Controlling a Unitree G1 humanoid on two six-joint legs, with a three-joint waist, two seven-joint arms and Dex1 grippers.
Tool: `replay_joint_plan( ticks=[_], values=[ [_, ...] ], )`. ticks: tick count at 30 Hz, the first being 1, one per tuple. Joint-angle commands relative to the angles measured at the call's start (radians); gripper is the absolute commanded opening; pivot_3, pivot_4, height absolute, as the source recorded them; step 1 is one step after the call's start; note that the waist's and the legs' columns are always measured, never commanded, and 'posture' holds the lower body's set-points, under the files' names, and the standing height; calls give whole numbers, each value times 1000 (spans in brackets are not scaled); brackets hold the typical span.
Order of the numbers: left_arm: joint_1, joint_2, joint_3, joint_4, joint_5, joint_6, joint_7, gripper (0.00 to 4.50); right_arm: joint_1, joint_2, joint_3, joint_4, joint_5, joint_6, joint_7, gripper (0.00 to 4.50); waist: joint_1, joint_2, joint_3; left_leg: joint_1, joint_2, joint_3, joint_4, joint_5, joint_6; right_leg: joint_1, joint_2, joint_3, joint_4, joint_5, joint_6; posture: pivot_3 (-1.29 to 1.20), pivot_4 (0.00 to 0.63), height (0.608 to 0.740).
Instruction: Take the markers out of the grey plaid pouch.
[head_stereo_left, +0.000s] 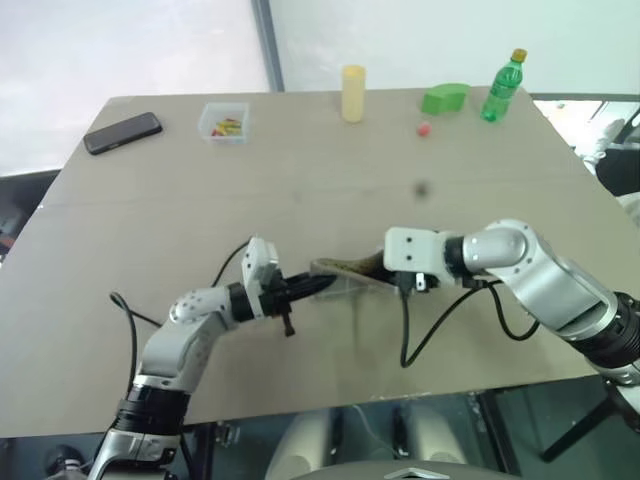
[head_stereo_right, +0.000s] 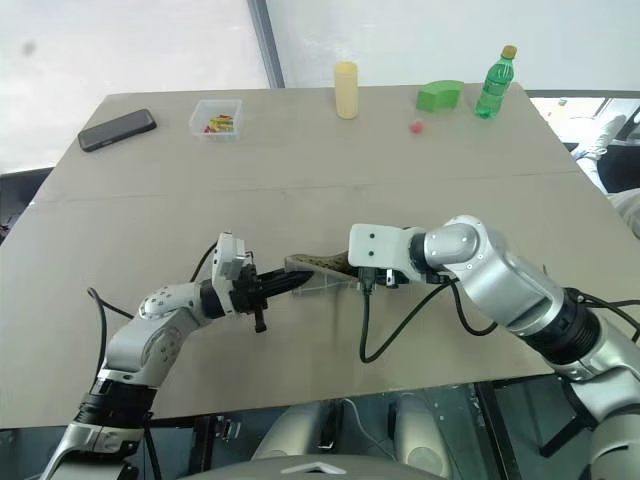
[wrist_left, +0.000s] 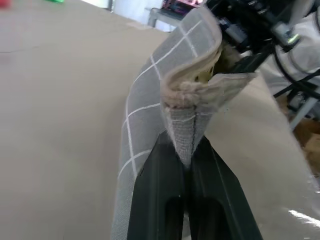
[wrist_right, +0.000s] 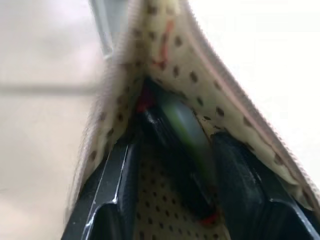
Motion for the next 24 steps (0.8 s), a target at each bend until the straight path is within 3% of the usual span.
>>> replay_joint_plan(
  ticks=[1,9,13,16,20,24],
  values=[
    [4,-1,46,39,24,-9,40,0,-54,41,12,70,-62,-50,5,2294,-1,0,0,0,0,0,0,0,0,0,0,0,0,0,0,0,150,740],
    [28,-34,88,-6,-29,-112,-43,0,-68,155,33,282,-193,-131,-56,2294,0,0,0,0,0,0,0,3,-4,0,0,0,1,0,-1,0,150,740],
    [42,-31,104,-97,-155,-12,-88,0,-38,166,-32,233,-139,-75,-12,2294,1,0,0,0,-1,0,0,3,-5,-1,0,0,0,0,-1,0,150,740],
    [28,-22,118,-192,-377,235,-53,0,-25,62,-88,106,-82,-7,100,2294,6,1,1,-2,-1,-1,0,1,-1,0,0,-1,-1,0,-1,0,150,740],
    [4,-14,139,-226,-567,441,-12,0,-35,-129,-185,-79,24,118,249,2294,9,2,2,-2,-2,-1,0,0,0,0,-1,-1,-2,0,0,0,150,740],
    [-21,2,141,-172,-546,476,-18,0,-87,-220,-273,-191,163,254,336,2294,1,2,3,-1,0,-2,-1,0,0,0,1,-1,-2,0,0,0,150,740]
  ],
)
